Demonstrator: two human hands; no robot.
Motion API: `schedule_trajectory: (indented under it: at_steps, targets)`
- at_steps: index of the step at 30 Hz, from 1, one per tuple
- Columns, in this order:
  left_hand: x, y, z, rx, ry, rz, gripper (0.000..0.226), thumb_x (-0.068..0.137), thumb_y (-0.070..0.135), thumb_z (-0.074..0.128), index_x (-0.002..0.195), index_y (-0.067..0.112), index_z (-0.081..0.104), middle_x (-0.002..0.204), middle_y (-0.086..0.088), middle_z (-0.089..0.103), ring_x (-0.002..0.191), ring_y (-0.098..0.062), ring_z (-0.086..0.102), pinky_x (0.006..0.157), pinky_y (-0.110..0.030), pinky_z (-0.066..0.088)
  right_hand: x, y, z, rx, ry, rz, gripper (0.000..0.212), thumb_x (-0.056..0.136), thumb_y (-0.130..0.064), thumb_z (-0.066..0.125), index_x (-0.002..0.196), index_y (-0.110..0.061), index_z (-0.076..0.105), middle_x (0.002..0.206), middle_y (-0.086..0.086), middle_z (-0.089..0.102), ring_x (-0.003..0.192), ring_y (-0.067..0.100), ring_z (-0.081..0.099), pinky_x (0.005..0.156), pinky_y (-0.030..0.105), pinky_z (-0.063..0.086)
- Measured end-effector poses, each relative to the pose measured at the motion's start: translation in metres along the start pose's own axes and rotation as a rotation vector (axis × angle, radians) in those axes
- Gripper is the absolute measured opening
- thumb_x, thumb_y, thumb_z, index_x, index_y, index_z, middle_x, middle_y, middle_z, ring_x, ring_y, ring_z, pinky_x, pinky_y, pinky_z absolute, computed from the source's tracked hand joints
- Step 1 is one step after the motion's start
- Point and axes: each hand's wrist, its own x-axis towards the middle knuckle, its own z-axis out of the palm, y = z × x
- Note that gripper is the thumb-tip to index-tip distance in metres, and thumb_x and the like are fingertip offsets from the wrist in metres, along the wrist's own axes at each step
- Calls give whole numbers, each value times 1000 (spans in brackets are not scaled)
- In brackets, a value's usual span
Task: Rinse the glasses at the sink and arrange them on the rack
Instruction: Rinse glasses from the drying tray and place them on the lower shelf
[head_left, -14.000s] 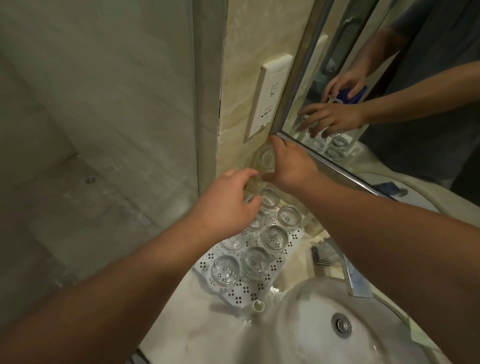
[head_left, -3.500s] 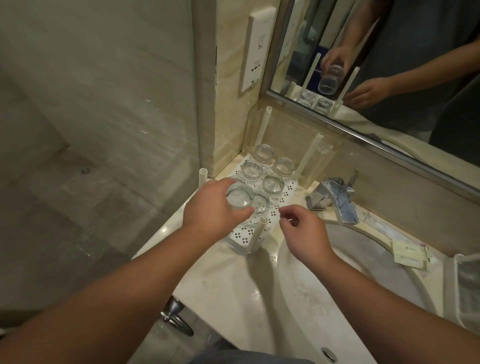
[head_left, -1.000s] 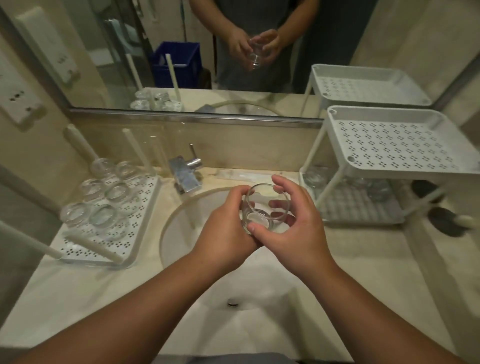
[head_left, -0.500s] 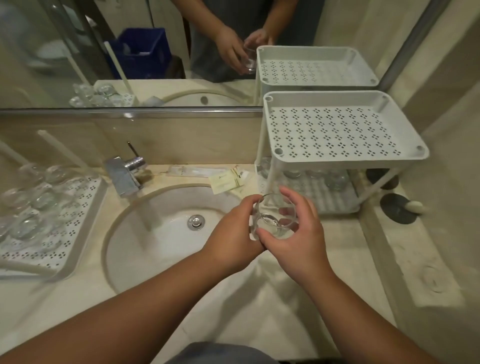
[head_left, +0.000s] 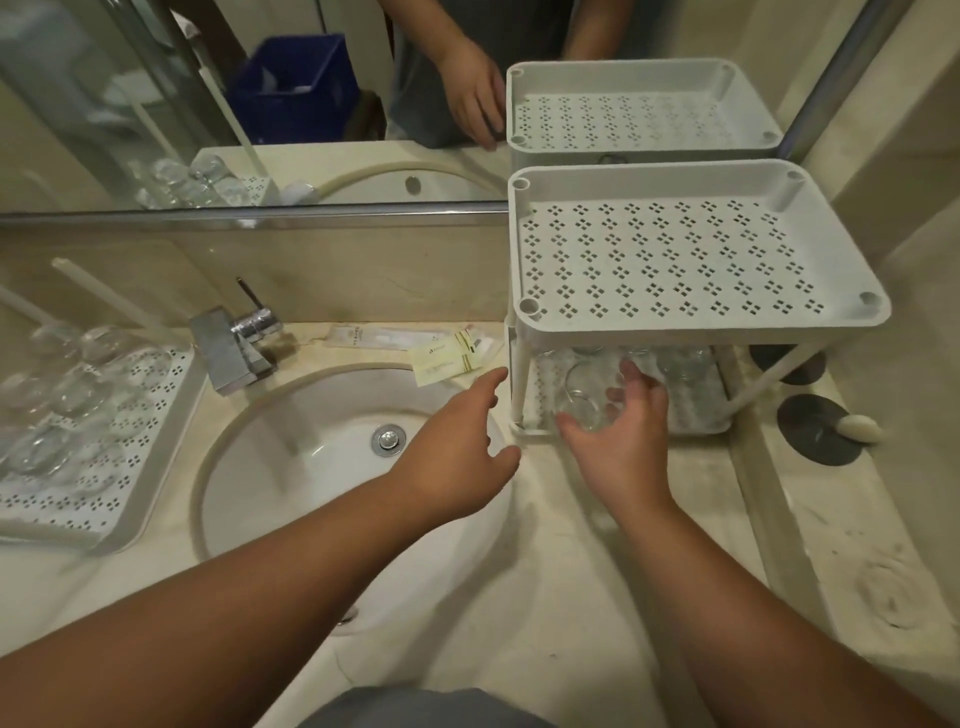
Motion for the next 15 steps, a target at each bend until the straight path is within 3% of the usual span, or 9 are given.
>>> schedule_trajectory:
  at_steps: [2, 4, 7, 9, 11, 15]
  targets:
    - [7, 2, -2, 18, 8, 6, 82, 89, 24, 61, 155, 38, 15, 150, 3, 45, 119, -12, 58, 95, -29, 47, 11, 1, 6, -5, 5, -19, 89, 72, -21, 86, 147, -11, 38, 138, 9, 35, 120, 24, 51, 101, 33, 45]
    - [13, 4, -4, 43, -6, 2, 84, 88, 17, 56, 156, 40, 13, 152, 2, 44, 121, -16, 57, 93, -29, 47, 21, 4, 12, -20, 11, -77, 83, 69, -18, 87, 140, -11, 45, 136, 13, 36, 117, 27, 53, 100, 31, 45]
    - [19, 5, -4, 64, -37, -4, 88, 86, 11, 55, 156, 41, 10, 152, 5, 45, 113, -17, 61, 83, -24, 44, 36, 10, 21, -82, -13, -71, 81, 67, -21, 87, 137, -11, 47, 136, 13, 41, 121, 25, 48, 98, 18, 35]
    - [21, 6, -3, 54, -51, -2, 90, 84, 11, 55, 155, 43, 10, 152, 7, 45, 104, -15, 65, 81, -25, 47, 44, 14, 27, -156, -42, -46, 81, 69, -27, 86, 138, -11, 45, 136, 11, 48, 129, 24, 40, 102, 21, 30]
    - [22, 8, -2, 32, -61, 0, 91, 83, 11, 55, 154, 44, 10, 153, 9, 44, 92, -11, 68, 80, -29, 53, 51, 19, 30, -157, -66, -38, 79, 69, -28, 86, 136, -15, 46, 133, 7, 51, 127, 25, 43, 103, 29, 36]
    - [24, 9, 1, -11, -83, -15, 90, 81, 13, 55, 153, 43, 9, 154, 10, 43, 83, 3, 64, 81, -31, 56, 57, 32, 39, -118, -118, 9, 80, 67, -27, 87, 136, -23, 46, 136, 3, 46, 123, 22, 47, 92, 21, 36]
